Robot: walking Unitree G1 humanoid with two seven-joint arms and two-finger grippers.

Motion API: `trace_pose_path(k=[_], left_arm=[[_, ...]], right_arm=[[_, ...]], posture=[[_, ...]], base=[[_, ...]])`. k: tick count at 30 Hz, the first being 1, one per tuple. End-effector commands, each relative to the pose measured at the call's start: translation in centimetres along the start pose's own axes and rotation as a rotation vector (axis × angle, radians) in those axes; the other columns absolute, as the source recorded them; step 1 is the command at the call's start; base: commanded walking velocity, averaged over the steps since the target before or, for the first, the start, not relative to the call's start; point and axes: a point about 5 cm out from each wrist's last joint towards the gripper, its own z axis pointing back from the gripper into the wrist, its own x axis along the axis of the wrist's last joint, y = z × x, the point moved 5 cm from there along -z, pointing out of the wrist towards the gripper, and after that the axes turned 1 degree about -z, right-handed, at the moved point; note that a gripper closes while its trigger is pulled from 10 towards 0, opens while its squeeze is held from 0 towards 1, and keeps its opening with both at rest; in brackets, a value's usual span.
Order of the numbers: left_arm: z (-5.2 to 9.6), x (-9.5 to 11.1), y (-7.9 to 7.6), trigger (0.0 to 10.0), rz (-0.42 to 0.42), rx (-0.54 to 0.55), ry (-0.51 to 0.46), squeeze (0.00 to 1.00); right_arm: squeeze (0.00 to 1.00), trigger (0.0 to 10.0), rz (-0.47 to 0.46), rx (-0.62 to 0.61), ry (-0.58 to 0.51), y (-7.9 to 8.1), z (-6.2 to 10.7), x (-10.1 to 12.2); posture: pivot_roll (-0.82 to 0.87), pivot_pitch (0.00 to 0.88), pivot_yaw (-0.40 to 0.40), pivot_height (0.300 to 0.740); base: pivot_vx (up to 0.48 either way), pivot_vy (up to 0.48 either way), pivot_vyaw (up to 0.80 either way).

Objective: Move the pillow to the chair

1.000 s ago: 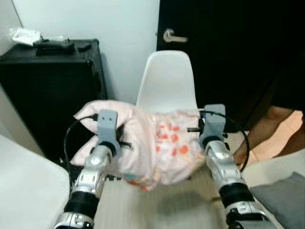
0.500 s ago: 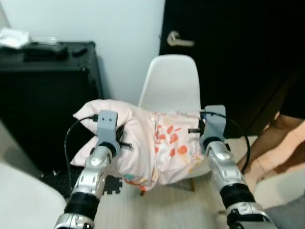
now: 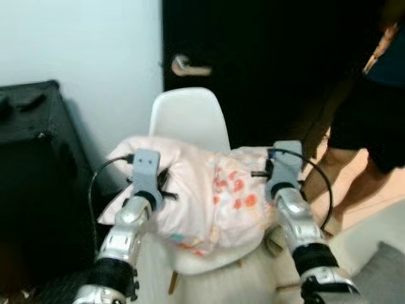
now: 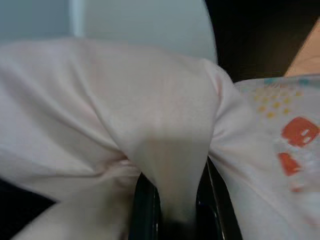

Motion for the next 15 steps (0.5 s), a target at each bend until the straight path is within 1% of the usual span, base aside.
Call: trace_pose_path(k=[1, 4, 7, 10, 12, 15], left_arm=[[-0.29, 1.5, -1.6, 10.0, -0.013, -0.051, -0.062, 0.0], [-0.33, 1.41, -1.45, 10.0, -0.009, -0.034, -0.054, 0.0], [-0.48, 1.1, -1.45, 10.0, -0.036, -0.022, -0.033, 0.0], [-0.52, 1.26, -1.42, 10.0, -0.048, -0.019, -0.04, 0.0], [-0.56, 1.26, -1.39, 10.0, -0.058, -0.014, -0.037, 0.0], [-0.59, 1.24, -1.38, 10.0, -0.057, -0.006, -0.036, 0.0]], right_arm=[[0.0, 10.0, 0.012, 0.009, -0.029, 0.07, -0.07, 0.63], [0.0, 10.0, 0.012, 0.01, -0.028, 0.08, -0.08, 0.61], [0.0, 10.0, 0.013, 0.01, -0.027, 0.09, -0.09, 0.59], [0.0, 10.0, 0.012, 0.012, -0.03, 0.11, -0.1, 0.63], [0.0, 10.0, 0.011, 0.014, -0.031, 0.12, -0.1, 0.65], [0.0, 10.0, 0.01, 0.016, -0.032, 0.14, -0.07, 0.61]], posture=[[-0.04, 0.0, -0.007, 0.74], [-0.04, 0.0, -0.007, 0.74], [-0.04, 0.0, -0.008, 0.74], [-0.04, 0.0, -0.009, 0.74], [-0.04, 0.0, -0.008, 0.74], [-0.04, 0.0, -0.007, 0.74]], base=[[0.412, 0.0, 0.0], [0.27, 0.0, 0.0], [0.0, 0.0, 0.0], [0.0, 0.0, 0.0], [0.0, -0.292, 0.0], [0.0, -0.48, 0.0]])
